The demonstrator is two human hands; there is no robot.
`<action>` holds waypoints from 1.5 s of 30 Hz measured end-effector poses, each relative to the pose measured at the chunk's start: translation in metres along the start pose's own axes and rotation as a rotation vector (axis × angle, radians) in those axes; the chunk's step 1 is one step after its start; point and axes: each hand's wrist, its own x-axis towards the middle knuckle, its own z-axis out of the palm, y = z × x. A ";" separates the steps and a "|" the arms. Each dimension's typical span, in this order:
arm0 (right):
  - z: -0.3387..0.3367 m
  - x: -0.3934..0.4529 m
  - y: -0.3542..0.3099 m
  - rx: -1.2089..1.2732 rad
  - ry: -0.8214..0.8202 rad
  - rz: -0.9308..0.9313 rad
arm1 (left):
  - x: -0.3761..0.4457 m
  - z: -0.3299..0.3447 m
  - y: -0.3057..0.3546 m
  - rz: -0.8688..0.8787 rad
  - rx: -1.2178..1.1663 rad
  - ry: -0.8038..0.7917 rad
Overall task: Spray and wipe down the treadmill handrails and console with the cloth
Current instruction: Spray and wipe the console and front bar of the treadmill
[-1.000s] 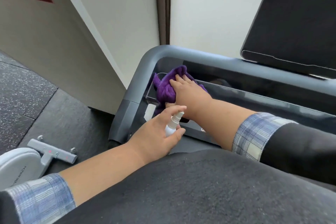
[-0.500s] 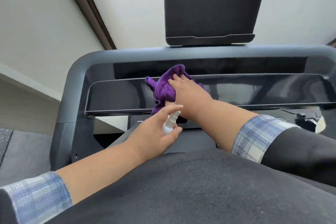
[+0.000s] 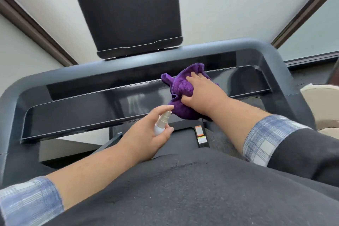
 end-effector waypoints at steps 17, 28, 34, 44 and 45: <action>-0.046 -0.013 0.154 0.028 0.085 0.127 | 0.043 0.056 0.054 -0.070 0.039 0.075; -0.028 0.007 0.104 -0.050 -0.022 -0.080 | 0.065 0.063 0.073 -0.108 0.070 0.145; -0.044 -0.002 0.149 0.008 0.024 -0.049 | 0.077 0.067 0.082 -0.113 0.078 0.150; -0.022 0.008 0.082 -0.078 -0.012 -0.219 | 0.059 0.049 0.059 -0.198 0.101 0.254; -0.019 0.009 0.071 -0.082 -0.019 -0.241 | 0.054 0.046 0.054 -0.213 0.109 0.276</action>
